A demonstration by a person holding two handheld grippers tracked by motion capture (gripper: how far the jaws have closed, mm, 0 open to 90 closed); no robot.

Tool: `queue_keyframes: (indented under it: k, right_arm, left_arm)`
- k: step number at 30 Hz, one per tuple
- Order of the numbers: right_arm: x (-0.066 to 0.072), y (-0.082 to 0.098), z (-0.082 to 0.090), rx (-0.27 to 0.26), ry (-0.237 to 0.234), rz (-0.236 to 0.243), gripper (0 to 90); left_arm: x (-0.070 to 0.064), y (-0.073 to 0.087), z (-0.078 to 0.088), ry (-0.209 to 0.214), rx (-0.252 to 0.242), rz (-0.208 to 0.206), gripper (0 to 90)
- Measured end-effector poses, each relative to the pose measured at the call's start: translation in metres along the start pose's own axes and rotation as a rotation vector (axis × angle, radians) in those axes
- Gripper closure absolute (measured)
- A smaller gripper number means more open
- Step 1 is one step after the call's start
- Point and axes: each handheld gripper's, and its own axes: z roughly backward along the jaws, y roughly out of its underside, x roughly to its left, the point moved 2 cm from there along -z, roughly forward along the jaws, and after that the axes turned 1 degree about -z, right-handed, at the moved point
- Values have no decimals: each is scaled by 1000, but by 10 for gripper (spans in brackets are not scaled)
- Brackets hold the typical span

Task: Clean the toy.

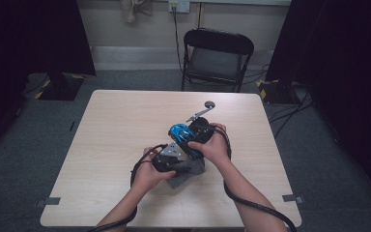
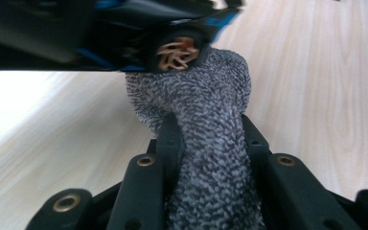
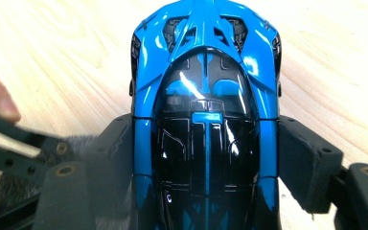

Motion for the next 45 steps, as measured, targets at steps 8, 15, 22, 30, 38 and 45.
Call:
queue_keyframes:
  k: [8,15,22,30,38,45]
  right_arm:
    - [-5,1,8,-15,6,-12,285]
    - [-7,5,13,-11,-4,-8,285]
    - [0,9,13,-5,-27,21,285]
    - [10,8,14,-1,-47,50,285]
    - [12,13,6,7,-55,46,285]
    - [9,12,7,9,-42,41,285]
  left_arm:
    - [-4,1,0,23,46,-19,694]
    - [21,8,22,-78,63,28,694]
    - [61,12,46,-230,27,128,693]
    - [71,5,45,-277,-9,139,693]
    - [60,-3,34,-247,-54,74,693]
    - [49,-3,21,-182,-69,55,693]
